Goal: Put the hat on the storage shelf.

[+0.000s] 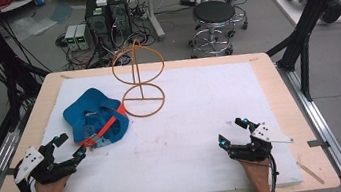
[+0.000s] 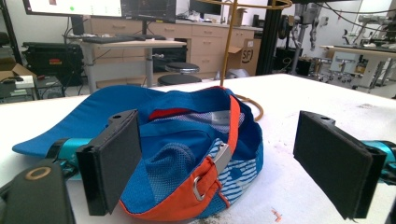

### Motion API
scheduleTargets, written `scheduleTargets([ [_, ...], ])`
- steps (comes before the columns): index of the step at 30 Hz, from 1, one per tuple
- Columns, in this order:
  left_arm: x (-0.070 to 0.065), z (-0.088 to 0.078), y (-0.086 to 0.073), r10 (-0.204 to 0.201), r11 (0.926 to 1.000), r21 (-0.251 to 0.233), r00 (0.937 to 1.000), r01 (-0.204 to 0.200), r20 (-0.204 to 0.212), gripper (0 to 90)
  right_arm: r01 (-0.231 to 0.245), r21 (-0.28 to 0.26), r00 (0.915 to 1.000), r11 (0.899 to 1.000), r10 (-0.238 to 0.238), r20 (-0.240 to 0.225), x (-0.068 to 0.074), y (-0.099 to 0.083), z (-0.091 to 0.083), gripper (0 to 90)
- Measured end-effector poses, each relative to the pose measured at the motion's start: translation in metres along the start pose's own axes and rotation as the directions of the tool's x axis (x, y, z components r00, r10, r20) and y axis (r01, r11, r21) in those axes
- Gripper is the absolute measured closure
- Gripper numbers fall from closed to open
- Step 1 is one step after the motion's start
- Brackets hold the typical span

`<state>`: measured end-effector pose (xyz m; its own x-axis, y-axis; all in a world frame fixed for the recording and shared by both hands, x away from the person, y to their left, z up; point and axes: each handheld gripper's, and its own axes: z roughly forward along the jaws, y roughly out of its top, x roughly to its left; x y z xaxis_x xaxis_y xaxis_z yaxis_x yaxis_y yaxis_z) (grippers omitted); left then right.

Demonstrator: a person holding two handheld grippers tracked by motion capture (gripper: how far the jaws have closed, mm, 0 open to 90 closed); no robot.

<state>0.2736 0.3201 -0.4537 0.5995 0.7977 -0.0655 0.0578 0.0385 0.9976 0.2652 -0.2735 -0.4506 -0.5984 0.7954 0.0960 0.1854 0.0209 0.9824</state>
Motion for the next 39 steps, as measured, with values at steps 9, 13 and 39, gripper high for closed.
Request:
scheduleTargets([
  [9, 0.009, -0.003, 0.005, -0.043, 0.9984, 0.038, 0.9991, 0.043, 0.004, 15.2, -0.001, 0.005, 1.0, 1.0, 0.001, -0.002, 0.0, 0.0, 0.0, 9.9],
  [13, 0.015, -0.006, 0.014, -0.05, 0.9982, 0.035, 0.9987, 0.05, 0.005, 15.2, 0.004, 0.006, 1.0, 1.0, -0.004, -0.001, 0.0, 0.0, 0.001, 9.9],
  [39, 0.011, 0.065, 0.082, 0.018, 0.905, 0.415, 0.9832, -0.093, 0.182, 15.3, 0.004, 0.009, 1.0, 1.0, -0.004, 0.001, 0.0, 0.0, 0.001, 9.9],
])
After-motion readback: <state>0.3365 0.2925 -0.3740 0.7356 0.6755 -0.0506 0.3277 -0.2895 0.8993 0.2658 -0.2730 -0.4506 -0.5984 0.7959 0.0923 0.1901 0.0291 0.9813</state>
